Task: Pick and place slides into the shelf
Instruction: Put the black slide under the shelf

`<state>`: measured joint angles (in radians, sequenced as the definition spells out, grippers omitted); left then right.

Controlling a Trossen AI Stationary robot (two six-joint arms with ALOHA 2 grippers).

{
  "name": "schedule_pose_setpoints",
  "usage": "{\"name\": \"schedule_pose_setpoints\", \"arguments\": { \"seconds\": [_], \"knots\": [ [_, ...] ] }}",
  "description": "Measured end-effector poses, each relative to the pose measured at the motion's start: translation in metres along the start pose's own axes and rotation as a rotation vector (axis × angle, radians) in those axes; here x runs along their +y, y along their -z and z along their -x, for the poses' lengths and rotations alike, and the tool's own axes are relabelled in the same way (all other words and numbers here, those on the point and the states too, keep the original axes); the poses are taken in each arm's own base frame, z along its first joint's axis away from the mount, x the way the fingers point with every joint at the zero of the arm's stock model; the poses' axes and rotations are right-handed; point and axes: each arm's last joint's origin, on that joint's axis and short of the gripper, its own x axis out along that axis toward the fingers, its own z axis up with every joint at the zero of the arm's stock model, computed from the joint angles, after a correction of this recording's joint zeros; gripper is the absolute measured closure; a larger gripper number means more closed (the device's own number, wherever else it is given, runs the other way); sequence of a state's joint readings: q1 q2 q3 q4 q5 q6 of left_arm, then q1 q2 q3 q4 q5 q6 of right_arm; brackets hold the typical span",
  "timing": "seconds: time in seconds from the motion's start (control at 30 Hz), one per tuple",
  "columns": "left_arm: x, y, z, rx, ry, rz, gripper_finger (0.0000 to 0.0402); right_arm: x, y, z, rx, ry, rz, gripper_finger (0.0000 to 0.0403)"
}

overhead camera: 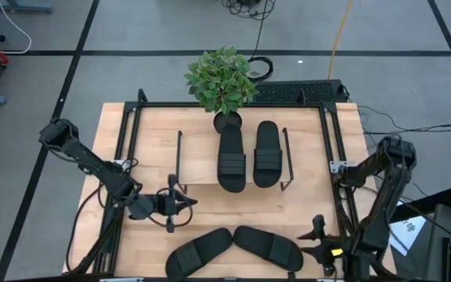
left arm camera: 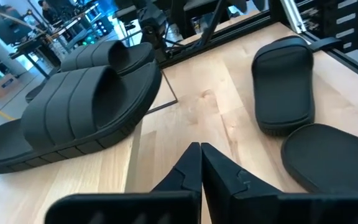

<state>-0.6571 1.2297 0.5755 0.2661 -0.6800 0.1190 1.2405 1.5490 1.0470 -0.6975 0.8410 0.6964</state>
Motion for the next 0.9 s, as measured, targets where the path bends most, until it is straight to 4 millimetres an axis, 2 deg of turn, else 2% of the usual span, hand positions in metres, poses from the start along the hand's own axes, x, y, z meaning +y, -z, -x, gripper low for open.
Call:
{"name": "schedule_pose_setpoints", "arguments": {
  "seconds": [0.27, 0.57, 0.7, 0.9],
  "knots": [
    [0.007, -0.003, -0.004, -0.022, -0.031, 0.037, 0.0381, 0.018, 0.017, -0.025, 0.098, 0.050, -0.056, 0.0268],
    [0.007, -0.003, -0.004, -0.023, -0.031, 0.033, 0.0400, 0.024, 0.016, -0.027, 0.102, 0.001, -0.099, 0.0282],
    [0.007, -0.003, -0.004, -0.023, -0.031, 0.036, 0.0390, 0.021, 0.014, -0.030, 0.116, 0.006, -0.098, 0.0282],
    [0.007, -0.003, -0.004, -0.023, -0.031, 0.038, 0.0379, 0.019, 0.014, -0.033, 0.125, 0.009, 0.002, 0.0271]
  ]
}}
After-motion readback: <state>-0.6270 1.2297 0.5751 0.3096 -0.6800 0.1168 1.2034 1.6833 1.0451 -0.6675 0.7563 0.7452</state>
